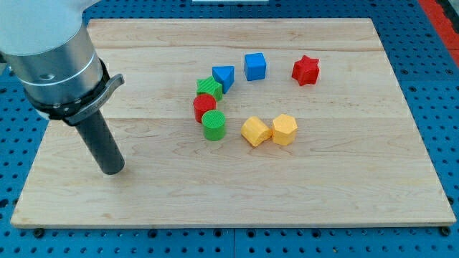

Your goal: Move the yellow hexagon to the right of the red circle

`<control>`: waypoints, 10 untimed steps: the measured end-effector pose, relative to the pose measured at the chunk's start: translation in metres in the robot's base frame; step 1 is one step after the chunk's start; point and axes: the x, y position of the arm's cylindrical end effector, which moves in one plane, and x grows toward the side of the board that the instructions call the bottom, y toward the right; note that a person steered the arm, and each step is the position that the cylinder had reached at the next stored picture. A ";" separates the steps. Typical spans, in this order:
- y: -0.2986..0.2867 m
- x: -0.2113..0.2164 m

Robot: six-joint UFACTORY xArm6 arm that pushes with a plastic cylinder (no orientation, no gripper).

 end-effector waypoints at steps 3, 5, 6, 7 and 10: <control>0.169 0.007; 0.288 -0.065; 0.287 -0.082; 0.286 -0.053; 0.231 -0.064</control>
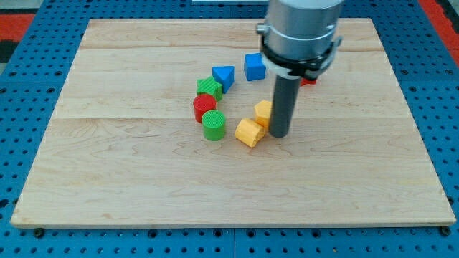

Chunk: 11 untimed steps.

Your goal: Move the yellow hexagon to the right of the red circle

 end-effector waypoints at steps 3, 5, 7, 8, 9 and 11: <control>0.069 -0.022; -0.001 -0.035; 0.001 -0.087; -0.005 -0.106; -0.019 -0.089; -0.055 -0.084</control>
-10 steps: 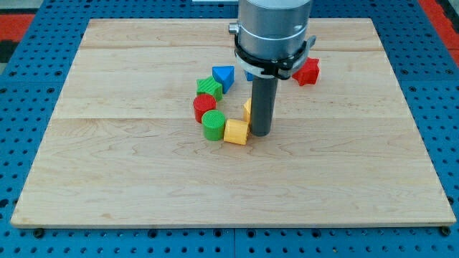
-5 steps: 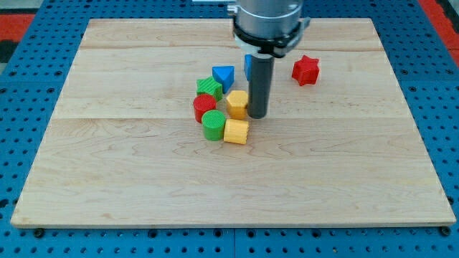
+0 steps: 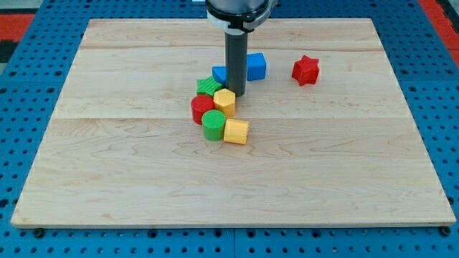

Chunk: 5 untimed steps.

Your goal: Move the yellow hexagon to the right of the red circle

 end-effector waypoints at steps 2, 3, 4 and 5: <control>-0.002 0.003; -0.002 0.010; -0.002 -0.005; -0.032 -0.020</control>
